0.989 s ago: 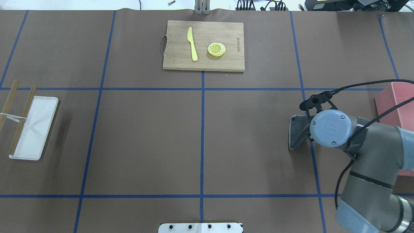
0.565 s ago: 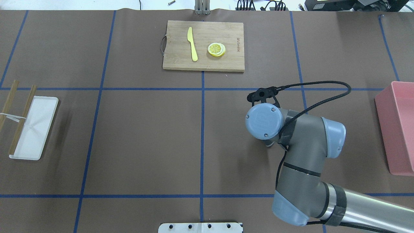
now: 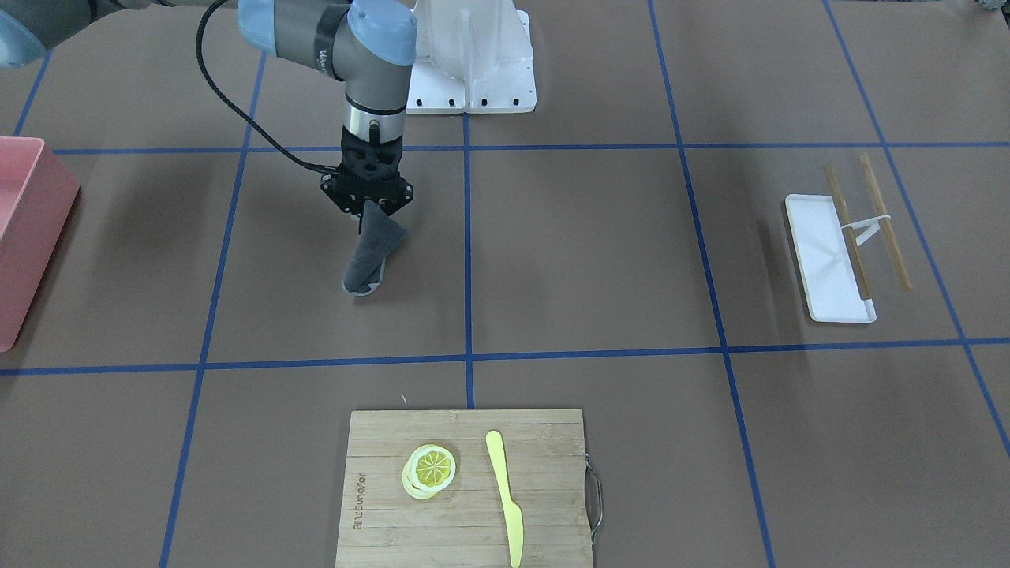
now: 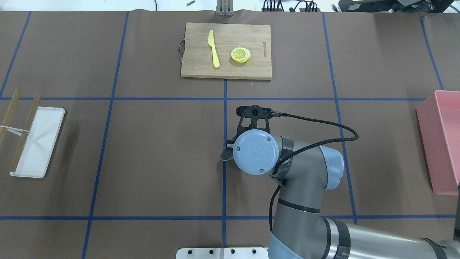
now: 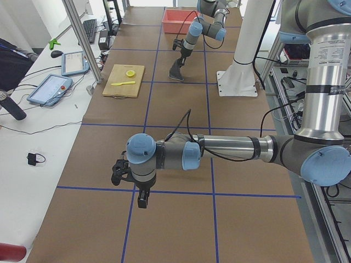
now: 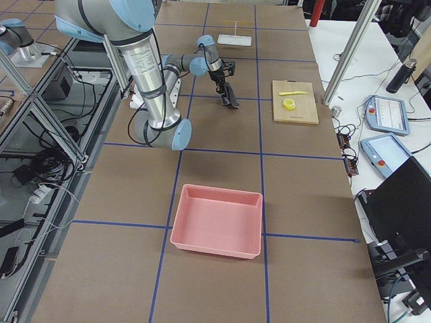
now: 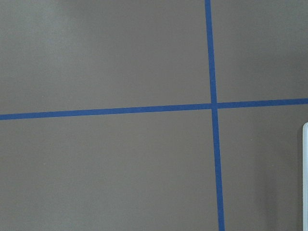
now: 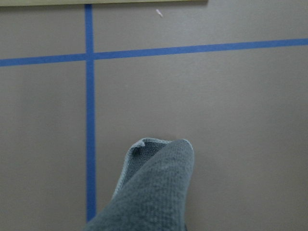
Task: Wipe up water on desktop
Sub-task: 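Wipe the towel toward the table center and back toward the robot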
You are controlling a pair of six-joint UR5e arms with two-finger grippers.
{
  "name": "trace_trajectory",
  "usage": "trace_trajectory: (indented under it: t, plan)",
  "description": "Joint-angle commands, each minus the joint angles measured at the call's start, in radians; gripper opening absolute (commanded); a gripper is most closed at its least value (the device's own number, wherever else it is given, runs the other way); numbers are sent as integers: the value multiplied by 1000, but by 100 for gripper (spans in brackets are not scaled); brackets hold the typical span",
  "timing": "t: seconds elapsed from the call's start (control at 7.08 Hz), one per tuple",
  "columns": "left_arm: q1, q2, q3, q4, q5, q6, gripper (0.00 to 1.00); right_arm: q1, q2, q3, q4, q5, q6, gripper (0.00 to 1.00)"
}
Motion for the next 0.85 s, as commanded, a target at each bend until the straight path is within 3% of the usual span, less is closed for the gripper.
trace_trajectory:
  t: [0.0,0.14,0.28,0.56,0.71]
  plan:
    - [0,0,-1,0,0,0,98,-28,0,-20,27,-12,44,0]
    - [0,0,-3,0,0,2,98,-30,-38,-1,-31,1,27,0]
    - [0,0,-4,0,0,2,98,-33,-63,63,-172,19,-42,0]
    - [0,2,-7,-2,0,2,98,-48,-200,278,-402,25,-134,0]
    - [0,2,-7,-2,0,2,98,-45,-306,359,-418,27,-166,0]
